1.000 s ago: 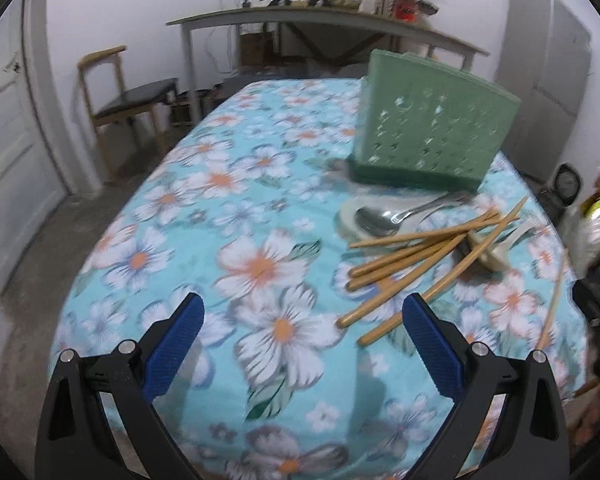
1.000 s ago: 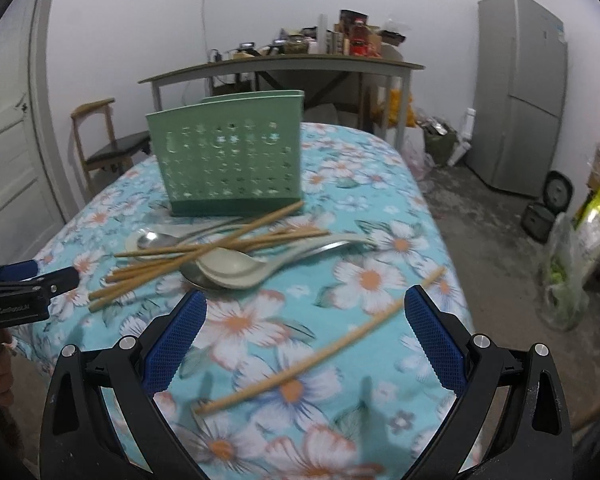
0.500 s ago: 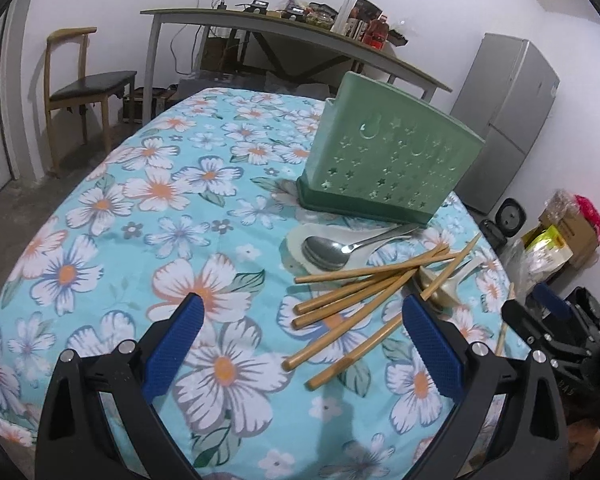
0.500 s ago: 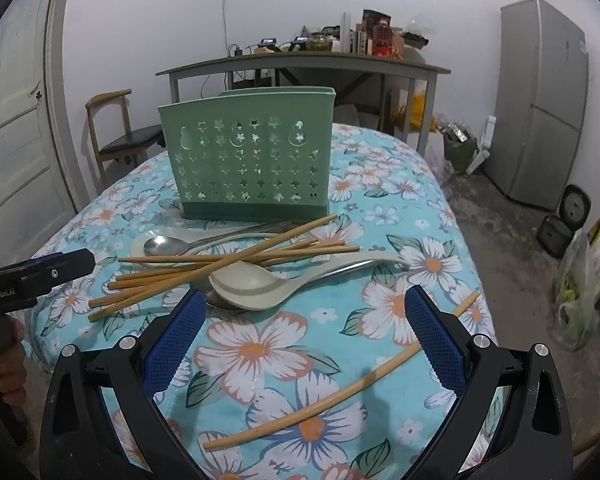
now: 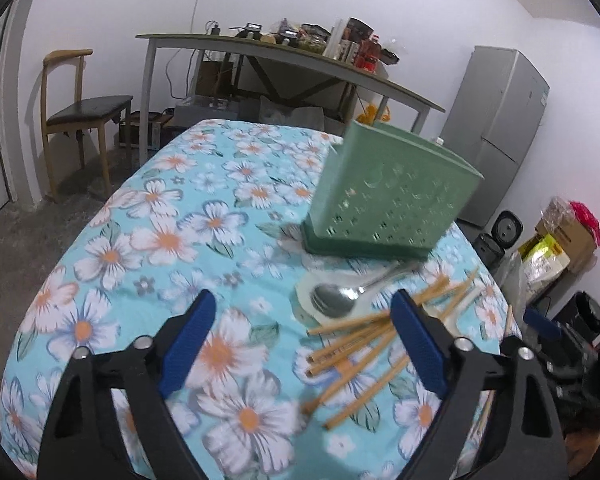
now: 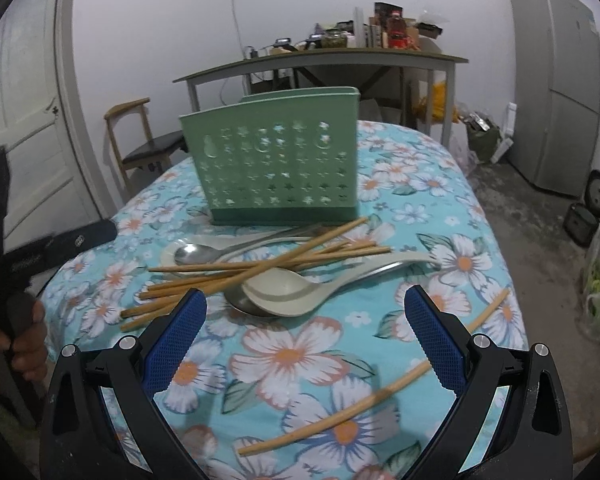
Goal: Organize utensils
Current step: 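Reach the left tool to the white ladle handle and close on it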
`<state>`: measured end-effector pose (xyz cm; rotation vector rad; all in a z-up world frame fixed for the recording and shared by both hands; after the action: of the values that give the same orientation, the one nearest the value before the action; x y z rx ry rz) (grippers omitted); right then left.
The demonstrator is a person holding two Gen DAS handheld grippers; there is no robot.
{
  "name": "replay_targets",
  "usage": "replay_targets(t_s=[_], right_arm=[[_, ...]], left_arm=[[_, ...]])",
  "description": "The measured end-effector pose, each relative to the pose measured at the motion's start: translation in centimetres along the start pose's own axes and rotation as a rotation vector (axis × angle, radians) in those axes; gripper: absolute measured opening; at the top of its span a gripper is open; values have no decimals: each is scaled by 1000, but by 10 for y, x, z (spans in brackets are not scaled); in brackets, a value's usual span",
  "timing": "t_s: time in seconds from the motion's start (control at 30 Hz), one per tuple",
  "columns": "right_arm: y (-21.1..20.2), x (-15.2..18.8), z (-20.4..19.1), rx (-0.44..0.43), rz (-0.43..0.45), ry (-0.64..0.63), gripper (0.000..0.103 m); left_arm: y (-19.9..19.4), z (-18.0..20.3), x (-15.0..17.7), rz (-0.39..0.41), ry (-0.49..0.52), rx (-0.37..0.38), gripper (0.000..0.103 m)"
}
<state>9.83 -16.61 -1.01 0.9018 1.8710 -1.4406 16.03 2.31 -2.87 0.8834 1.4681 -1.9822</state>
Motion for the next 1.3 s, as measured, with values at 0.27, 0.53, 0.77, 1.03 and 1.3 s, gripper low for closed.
replay_targets(t_s=[0.27,0.53,0.77,1.03,1.3], right_arm=[[-4,-8,-6,-52,38,-10,95],[13,-8,3,-80,16,12,95],[26,-8,12,-109,0,49,95],[26,-14,15,-120,15,68,95],[25,-21,7,-107,20,34,94]], left_arm=[[38,-4,-21,-151,-24,39,40],[80,-20,-16,-381,-181,146,23],[98,-26,-4,-501,-288,207,17],[112,-42,2,-528,-435,273,9],[95,-49,-4,-448,-426,269,2]])
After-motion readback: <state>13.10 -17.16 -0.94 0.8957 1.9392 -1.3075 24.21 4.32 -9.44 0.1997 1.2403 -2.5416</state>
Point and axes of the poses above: each gripper's, at about its wrist camera, not at the fingertips, and y roughly the way its jaws point, z to its right, x to its underside, the point moved 1 cm from there along y, roughly the way its jaws point, and after that the axes turned 8 degrees about -x, right-handed, at the moved point
